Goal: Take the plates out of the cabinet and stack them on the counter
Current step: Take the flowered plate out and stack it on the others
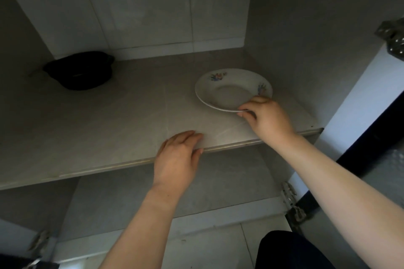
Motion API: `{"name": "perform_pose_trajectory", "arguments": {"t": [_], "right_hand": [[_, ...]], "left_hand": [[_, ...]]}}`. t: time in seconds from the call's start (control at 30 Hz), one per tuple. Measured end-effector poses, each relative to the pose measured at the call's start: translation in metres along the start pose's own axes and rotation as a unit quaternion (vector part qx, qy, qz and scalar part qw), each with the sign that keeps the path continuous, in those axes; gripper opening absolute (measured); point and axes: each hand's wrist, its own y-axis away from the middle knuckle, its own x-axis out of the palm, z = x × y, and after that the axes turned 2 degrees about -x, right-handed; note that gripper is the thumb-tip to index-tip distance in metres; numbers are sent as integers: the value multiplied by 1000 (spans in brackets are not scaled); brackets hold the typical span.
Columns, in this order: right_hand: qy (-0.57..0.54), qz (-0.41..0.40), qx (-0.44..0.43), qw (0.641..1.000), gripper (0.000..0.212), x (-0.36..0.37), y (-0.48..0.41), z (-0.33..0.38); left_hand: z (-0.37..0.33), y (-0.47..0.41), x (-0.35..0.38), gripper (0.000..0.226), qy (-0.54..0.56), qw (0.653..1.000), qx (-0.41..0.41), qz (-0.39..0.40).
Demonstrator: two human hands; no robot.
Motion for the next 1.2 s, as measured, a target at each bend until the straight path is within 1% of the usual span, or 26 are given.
{"name": "perform_pose_trajectory", "arguments": {"t": [0.2, 0.33, 0.43, 0.57, 0.7, 0.77, 0.83, 0.9, 1.03, 1.2], "right_hand": [[-37, -11, 1, 999, 17, -13, 32, 11], [-25, -27, 7, 999, 16, -18, 51, 25], [-14, -27, 9, 999, 11, -24, 62, 32], [3, -9, 13, 1000, 14, -30, 73, 36], [-46, 2, 20, 999, 18, -39, 72, 33], [-88, -8, 47, 995, 25, -45, 68, 32], [-119, -42, 91, 988, 28, -46, 65, 30], [-130, -68, 148, 978, 32, -45, 60, 26], [-145, -75, 256, 953, 39, -45, 50, 18], [-156, -69, 300, 939, 43, -45, 48, 21]], "left_hand": [[7, -4, -10, 47, 73, 997, -22, -12], [4, -4, -13, 44, 101, 994, -34, -27], [-1, -5, -16, 41, 127, 991, -32, -39], [-10, -9, -17, 37, 204, 976, -44, -59], [-20, -18, -10, 39, 258, 961, -76, -70], [-23, -25, -3, 42, 291, 950, -96, -66], [-25, -32, 3, 46, 313, 941, -109, -66], [-26, -39, 7, 48, 319, 938, -120, -61], [-25, -48, 11, 50, 345, 927, -139, -43], [-30, -48, 10, 53, 382, 912, -145, -34]]}}
